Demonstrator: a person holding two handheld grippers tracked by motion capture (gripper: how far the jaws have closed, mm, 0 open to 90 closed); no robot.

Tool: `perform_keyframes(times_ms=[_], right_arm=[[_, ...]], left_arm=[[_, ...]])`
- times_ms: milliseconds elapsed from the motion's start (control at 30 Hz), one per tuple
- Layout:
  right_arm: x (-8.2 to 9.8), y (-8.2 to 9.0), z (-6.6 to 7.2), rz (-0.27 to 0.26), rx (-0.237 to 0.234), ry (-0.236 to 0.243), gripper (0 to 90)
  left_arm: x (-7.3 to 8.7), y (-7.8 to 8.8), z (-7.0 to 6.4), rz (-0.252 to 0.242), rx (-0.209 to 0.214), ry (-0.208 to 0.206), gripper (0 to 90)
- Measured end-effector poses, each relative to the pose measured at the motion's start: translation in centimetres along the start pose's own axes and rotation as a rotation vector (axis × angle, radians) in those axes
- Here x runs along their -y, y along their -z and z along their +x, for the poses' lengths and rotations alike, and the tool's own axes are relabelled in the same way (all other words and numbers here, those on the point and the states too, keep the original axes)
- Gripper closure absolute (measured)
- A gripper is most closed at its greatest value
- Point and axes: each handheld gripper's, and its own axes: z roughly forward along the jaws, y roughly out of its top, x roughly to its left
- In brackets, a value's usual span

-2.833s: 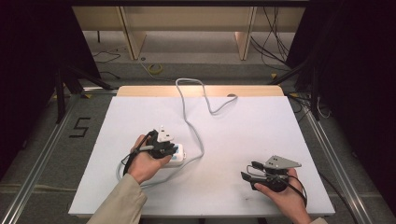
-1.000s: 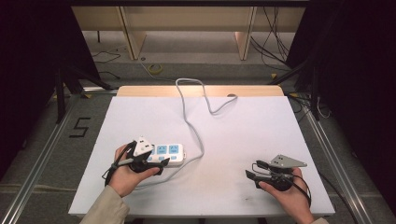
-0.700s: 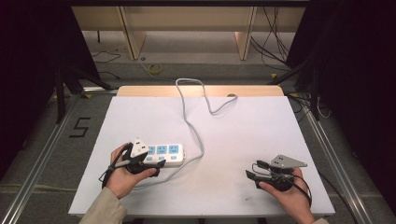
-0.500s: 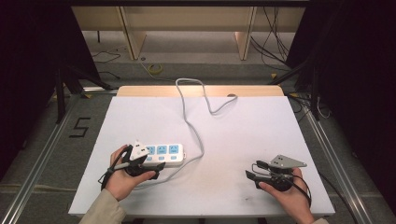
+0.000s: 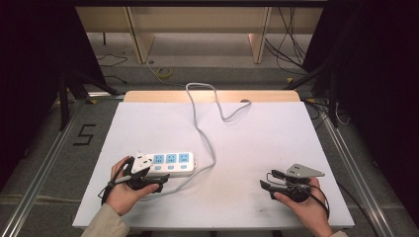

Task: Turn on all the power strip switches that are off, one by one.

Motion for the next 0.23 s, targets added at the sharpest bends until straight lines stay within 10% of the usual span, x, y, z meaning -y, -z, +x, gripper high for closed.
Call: perform_keyframes(times_ms=[233], right_arm=[[-0.02,0.03,0.01,-0.003,0.0,0.0,38.1]], left_arm=[[-0.17,-0.15,-0.19,0.0,-0.006,-0.017,17.9]])
